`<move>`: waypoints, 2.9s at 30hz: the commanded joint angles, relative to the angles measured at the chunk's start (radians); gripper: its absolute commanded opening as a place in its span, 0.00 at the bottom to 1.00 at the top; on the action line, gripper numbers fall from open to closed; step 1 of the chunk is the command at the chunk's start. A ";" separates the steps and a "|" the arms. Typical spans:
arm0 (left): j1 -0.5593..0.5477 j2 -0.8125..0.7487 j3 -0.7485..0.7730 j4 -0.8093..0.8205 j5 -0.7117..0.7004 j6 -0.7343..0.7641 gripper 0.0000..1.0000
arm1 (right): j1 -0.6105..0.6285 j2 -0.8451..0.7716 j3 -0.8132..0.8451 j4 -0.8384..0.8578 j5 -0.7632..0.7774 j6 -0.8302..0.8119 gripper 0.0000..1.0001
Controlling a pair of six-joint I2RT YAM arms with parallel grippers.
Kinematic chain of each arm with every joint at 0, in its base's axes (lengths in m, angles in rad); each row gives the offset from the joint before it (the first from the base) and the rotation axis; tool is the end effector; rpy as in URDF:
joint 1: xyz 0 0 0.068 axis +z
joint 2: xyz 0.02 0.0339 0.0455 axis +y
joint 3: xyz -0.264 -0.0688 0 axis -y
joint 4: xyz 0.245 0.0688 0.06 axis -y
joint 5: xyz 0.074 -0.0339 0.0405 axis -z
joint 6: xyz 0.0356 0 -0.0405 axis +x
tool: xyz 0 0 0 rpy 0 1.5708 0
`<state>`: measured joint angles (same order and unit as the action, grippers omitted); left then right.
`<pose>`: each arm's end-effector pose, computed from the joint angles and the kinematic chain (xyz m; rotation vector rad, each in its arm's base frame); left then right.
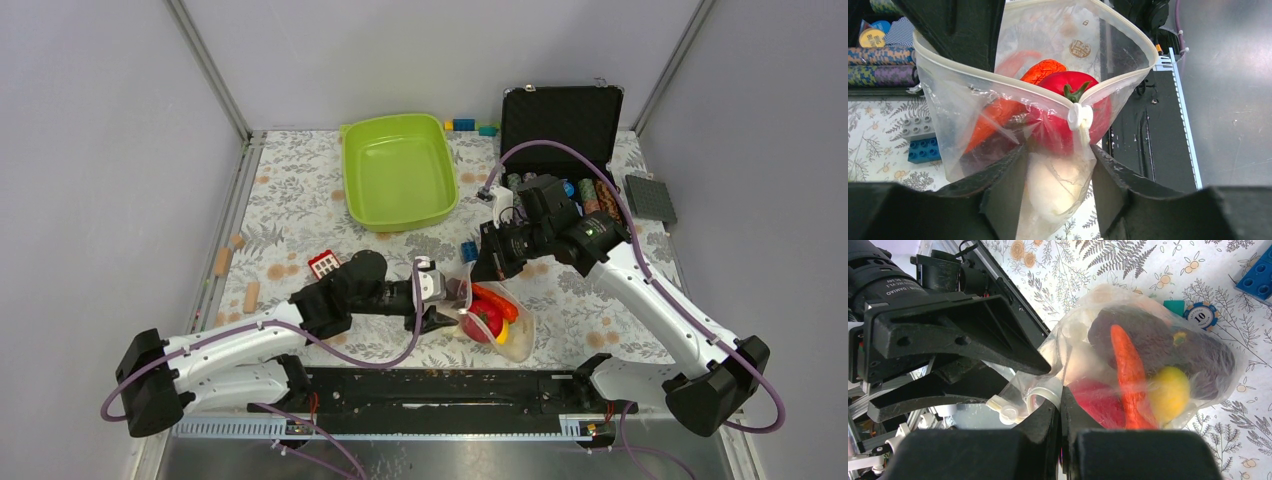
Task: Place the food in the zip-top bag and seal the zipper
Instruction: Zip the zipper food storage bag at the center of the board.
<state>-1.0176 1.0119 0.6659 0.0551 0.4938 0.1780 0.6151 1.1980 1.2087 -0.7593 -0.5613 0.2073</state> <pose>0.1074 -0.2061 0.2805 1.3814 1.3872 -1.0267 0.1887 0.1566 0.3511 -0.7805 2.2869 1.0513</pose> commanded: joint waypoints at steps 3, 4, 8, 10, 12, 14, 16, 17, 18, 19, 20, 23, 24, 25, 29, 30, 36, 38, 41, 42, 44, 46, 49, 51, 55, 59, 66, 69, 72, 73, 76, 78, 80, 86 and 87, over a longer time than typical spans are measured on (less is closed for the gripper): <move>-0.006 -0.012 0.035 0.108 0.004 -0.019 0.26 | 0.009 -0.011 0.025 0.007 0.017 0.022 0.00; -0.006 -0.017 0.032 0.118 0.002 -0.022 0.18 | 0.008 -0.011 0.022 0.006 0.026 0.023 0.00; -0.006 -0.032 0.017 0.146 -0.014 -0.037 0.00 | 0.009 -0.035 0.005 0.008 0.070 0.008 0.02; -0.006 -0.045 0.010 0.156 -0.031 -0.051 0.00 | 0.008 -0.068 -0.010 0.022 0.083 -0.007 0.11; -0.007 -0.063 0.003 0.169 -0.040 -0.073 0.00 | 0.008 -0.106 -0.022 0.033 0.111 -0.033 0.20; -0.006 -0.089 -0.015 0.198 -0.040 -0.099 0.00 | 0.009 -0.153 -0.040 0.059 0.145 -0.069 0.30; -0.006 -0.128 -0.043 0.233 -0.038 -0.128 0.00 | 0.009 -0.202 -0.055 0.086 0.173 -0.109 0.41; -0.006 -0.149 -0.063 0.263 -0.042 -0.146 0.00 | 0.008 -0.227 -0.060 0.103 0.179 -0.126 0.47; -0.006 -0.170 -0.084 0.291 -0.053 -0.162 0.00 | 0.008 -0.252 -0.069 0.123 0.179 -0.144 0.55; -0.006 -0.189 -0.101 0.319 -0.070 -0.172 0.00 | 0.009 -0.274 -0.078 0.149 0.174 -0.158 0.63; -0.006 -0.210 -0.115 0.337 -0.089 -0.187 0.00 | 0.009 -0.292 -0.085 0.172 0.161 -0.172 0.69; -0.005 -0.252 -0.121 0.353 -0.178 -0.260 0.00 | 0.009 -0.313 -0.059 0.202 0.074 -0.201 0.80; -0.006 -0.256 -0.116 0.351 -0.213 -0.288 0.00 | 0.009 -0.308 -0.039 0.195 0.023 -0.235 0.82; -0.005 -0.257 -0.104 0.336 -0.227 -0.306 0.00 | 0.009 -0.300 -0.020 0.194 -0.023 -0.255 0.83; -0.005 -0.238 -0.052 0.273 -0.238 -0.344 0.00 | 0.030 -0.247 0.049 0.201 -0.121 -0.341 0.84; -0.007 -0.226 -0.045 0.265 -0.238 -0.348 0.00 | 0.043 -0.226 0.067 0.194 -0.148 -0.386 0.85; -0.004 -0.177 0.006 0.179 -0.281 -0.398 0.00 | 0.176 -0.120 0.119 0.119 -0.211 -0.707 0.84; -0.006 -0.173 0.011 0.164 -0.278 -0.407 0.00 | 0.207 -0.100 0.126 0.089 -0.203 -0.788 0.83; -0.006 -0.171 0.009 0.160 -0.253 -0.410 0.00 | 0.218 -0.079 0.141 0.059 -0.201 -0.841 0.80; -0.006 -0.169 0.012 0.153 -0.245 -0.409 0.00 | 0.219 -0.074 0.143 0.056 -0.193 -0.844 0.79; -0.006 -0.166 0.015 0.142 -0.236 -0.408 0.00 | 0.219 -0.062 0.149 0.056 -0.176 -0.835 0.77; -0.005 -0.162 0.014 0.143 -0.214 -0.406 0.00 | 0.219 -0.048 0.154 0.056 -0.148 -0.818 0.75; -0.007 -0.154 0.011 0.157 -0.181 -0.399 0.00 | 0.222 -0.032 0.159 0.069 -0.122 -0.790 0.69; -0.006 -0.147 0.015 0.157 -0.185 -0.399 0.00 | 0.225 -0.024 0.162 0.066 -0.114 -0.783 0.64; -0.006 -0.143 0.013 0.171 -0.169 -0.399 0.00 | 0.231 -0.018 0.152 0.051 -0.085 -0.781 0.58; -0.006 -0.146 0.009 0.175 -0.174 -0.399 0.00 | 0.236 -0.017 0.138 0.032 -0.081 -0.797 0.53; -0.006 -0.161 -0.003 0.187 -0.175 -0.402 0.00 | 0.238 -0.011 0.142 -0.007 -0.061 -0.811 0.41; -0.006 -0.162 -0.006 0.193 -0.172 -0.404 0.00 | 0.238 -0.004 0.149 -0.013 -0.066 -0.809 0.29; -0.006 -0.158 0.002 0.180 -0.160 -0.404 0.00 | 0.239 0.005 0.150 -0.012 -0.083 -0.810 0.23; -0.006 -0.157 0.003 0.184 -0.148 -0.405 0.00 | 0.239 0.008 0.150 -0.009 -0.093 -0.807 0.20; -0.006 -0.165 -0.005 0.184 -0.136 -0.403 0.00 | 0.239 0.030 0.162 -0.006 -0.094 -0.784 0.00; -0.006 -0.180 -0.014 0.179 -0.187 -0.417 0.00 | 0.239 0.035 0.165 -0.014 -0.085 -0.778 0.00; -0.007 -0.213 -0.028 0.165 -0.280 -0.454 0.00 | 0.239 0.034 0.161 -0.023 -0.080 -0.791 0.00; -0.005 -0.365 -0.122 0.127 -0.513 -0.534 0.00 | 0.238 0.036 0.145 -0.042 -0.065 -0.830 0.00; -0.005 -0.387 -0.134 0.119 -0.536 -0.543 0.00 | 0.238 0.044 0.152 -0.053 -0.060 -0.831 0.00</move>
<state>-1.0275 0.7288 0.5709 0.1295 0.1448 -0.3008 0.8501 1.2282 1.3373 -0.7467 -0.6460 -0.5999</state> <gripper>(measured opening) 0.006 0.073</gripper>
